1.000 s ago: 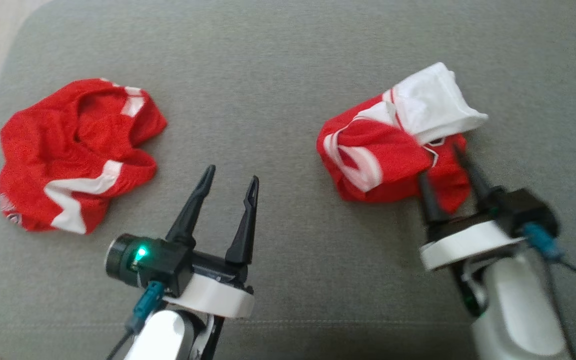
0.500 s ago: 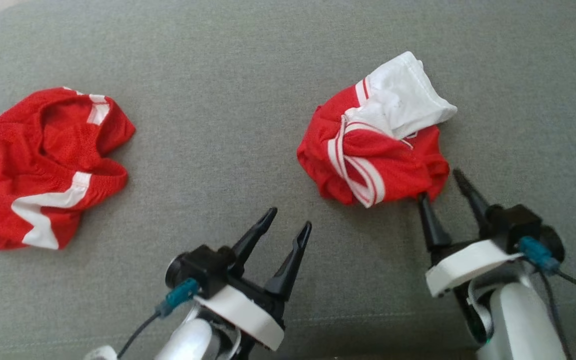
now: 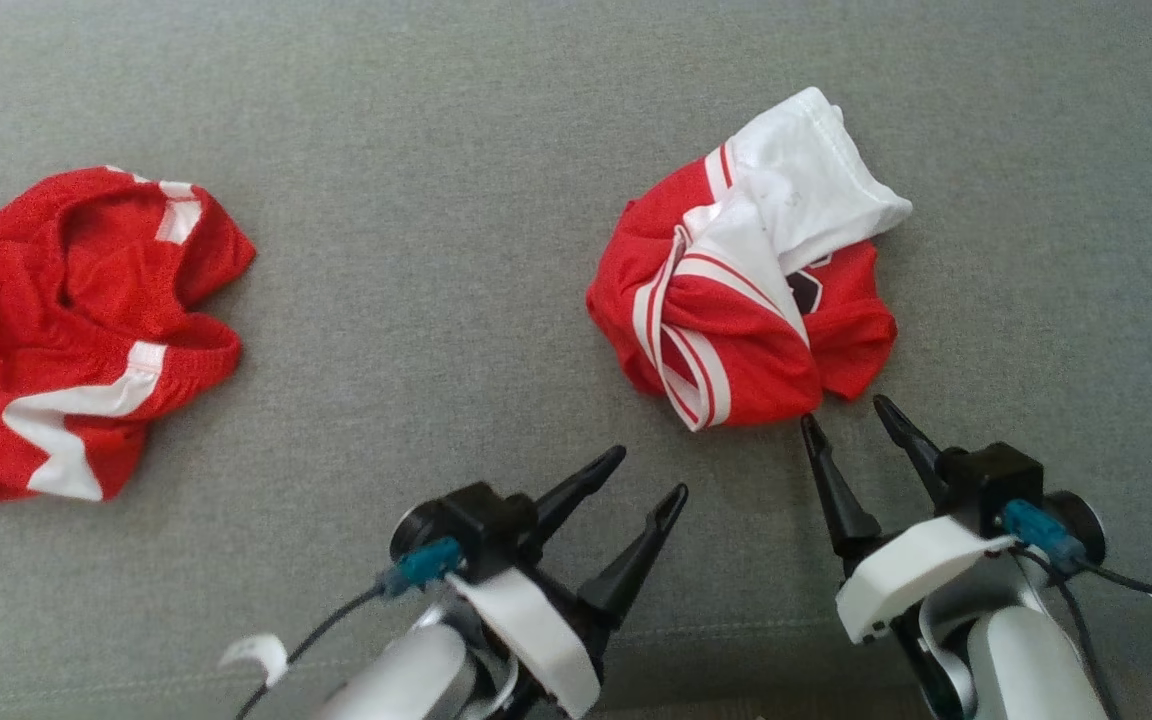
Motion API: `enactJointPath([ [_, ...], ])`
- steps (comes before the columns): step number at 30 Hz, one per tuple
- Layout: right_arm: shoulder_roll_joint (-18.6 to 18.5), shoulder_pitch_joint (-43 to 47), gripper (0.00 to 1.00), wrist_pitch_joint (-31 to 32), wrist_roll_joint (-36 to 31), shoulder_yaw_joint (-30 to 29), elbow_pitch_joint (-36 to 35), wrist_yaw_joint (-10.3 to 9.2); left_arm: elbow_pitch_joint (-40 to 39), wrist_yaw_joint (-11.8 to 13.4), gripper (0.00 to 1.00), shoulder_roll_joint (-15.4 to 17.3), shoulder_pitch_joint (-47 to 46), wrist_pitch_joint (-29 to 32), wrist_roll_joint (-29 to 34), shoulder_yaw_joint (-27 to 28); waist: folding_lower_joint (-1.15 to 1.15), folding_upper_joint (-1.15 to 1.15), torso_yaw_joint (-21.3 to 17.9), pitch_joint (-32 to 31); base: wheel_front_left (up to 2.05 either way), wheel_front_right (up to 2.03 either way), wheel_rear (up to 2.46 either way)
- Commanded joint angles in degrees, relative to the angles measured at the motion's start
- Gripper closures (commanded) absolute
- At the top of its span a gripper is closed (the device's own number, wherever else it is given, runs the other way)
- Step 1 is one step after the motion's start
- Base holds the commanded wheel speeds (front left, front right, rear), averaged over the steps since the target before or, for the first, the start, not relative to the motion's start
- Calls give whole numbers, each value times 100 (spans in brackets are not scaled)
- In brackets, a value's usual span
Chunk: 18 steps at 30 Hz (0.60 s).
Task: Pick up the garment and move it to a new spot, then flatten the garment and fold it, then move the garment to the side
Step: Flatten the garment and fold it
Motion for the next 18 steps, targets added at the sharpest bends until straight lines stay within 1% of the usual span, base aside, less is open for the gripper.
enactJointPath([
  [1, 5, -74, 0, -23, 19, 169, -254, 36, 80, -34, 0, 73, -424, -30, -72, -47, 0, 0, -36, 37, 0, 0, 0],
  [6, 5, -145, 0, -37, 12, 212, -315, 36, 407, -35, 0, -17, -898, -30, -516, -397, 0, 0, -128, 129, 0, 0, 0],
  [10, 5, -191, 0, -74, 2, 240, -338, 36, 616, -35, 0, 12, -1226, -30, -716, -618, 0, 0, -225, 247, 0, 0, 0],
  [13, 5, -220, 0, -90, 20, 254, -338, 36, 700, -35, 0, 10, -1358, -30, -707, -593, 0, 0, -288, 296, 0, 0, 0],
  [16, 5, -262, 0, -138, 76, 259, -339, 36, 778, -35, 0, -25, -1473, -30, -535, -420, 0, 0, -369, 359, 0, 0, 0],
  [18, 5, -290, 0, -168, 109, 283, -317, 36, 756, -35, 0, -32, -1515, -30, -435, -437, 0, 0, -423, 378, 0, 0, 0],
])
